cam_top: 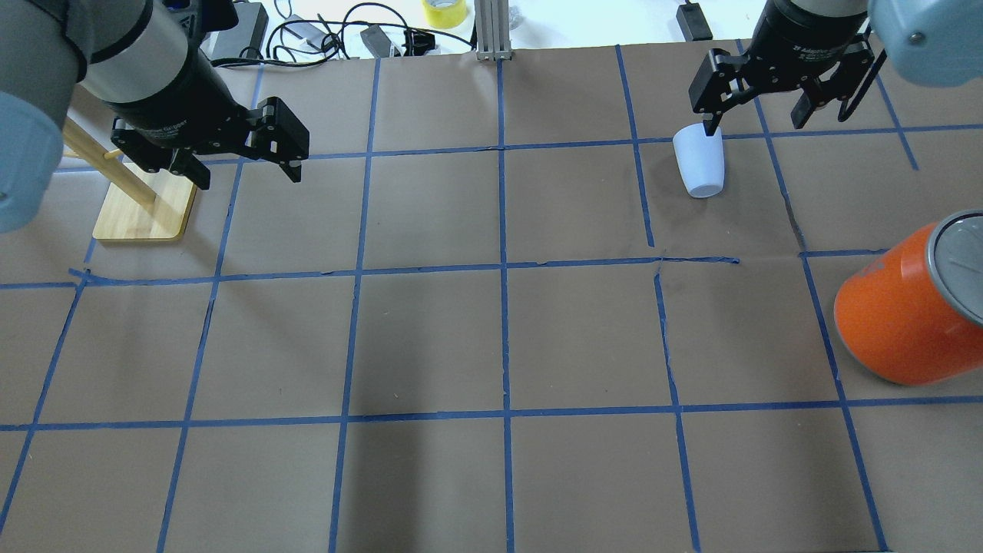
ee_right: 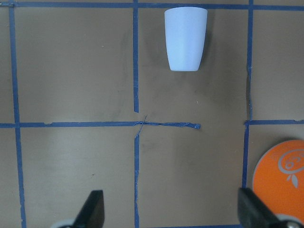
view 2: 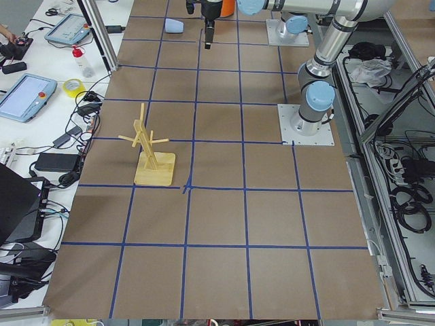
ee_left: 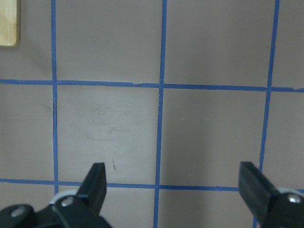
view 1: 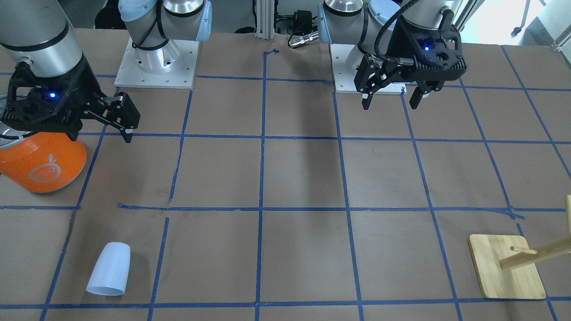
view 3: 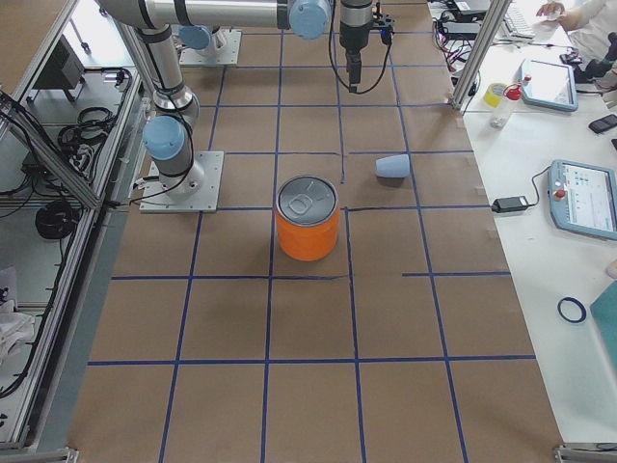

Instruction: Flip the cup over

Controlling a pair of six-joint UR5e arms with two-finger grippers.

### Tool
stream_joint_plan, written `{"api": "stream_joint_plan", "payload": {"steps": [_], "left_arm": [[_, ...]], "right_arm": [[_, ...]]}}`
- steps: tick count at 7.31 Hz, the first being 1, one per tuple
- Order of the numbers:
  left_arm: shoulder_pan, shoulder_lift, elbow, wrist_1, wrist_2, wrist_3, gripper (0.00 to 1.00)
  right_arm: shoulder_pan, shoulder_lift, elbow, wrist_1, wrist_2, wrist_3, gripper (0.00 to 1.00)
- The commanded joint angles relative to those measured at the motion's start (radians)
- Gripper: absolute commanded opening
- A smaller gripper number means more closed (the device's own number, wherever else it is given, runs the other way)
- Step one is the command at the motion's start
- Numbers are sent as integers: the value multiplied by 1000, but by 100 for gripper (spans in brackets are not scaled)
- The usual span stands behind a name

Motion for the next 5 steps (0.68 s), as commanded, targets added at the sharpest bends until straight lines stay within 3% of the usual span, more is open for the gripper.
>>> {"api": "stream_joint_plan", "payload": {"steps": [1,5], "left_arm": [[-1,1,0,0,-1,0,100],[-1,1,0,0,1,0,100]], "right_arm": [[-2,0,2,1,2,-1,100],[0,0,2,-10,1,-28,100]]}}
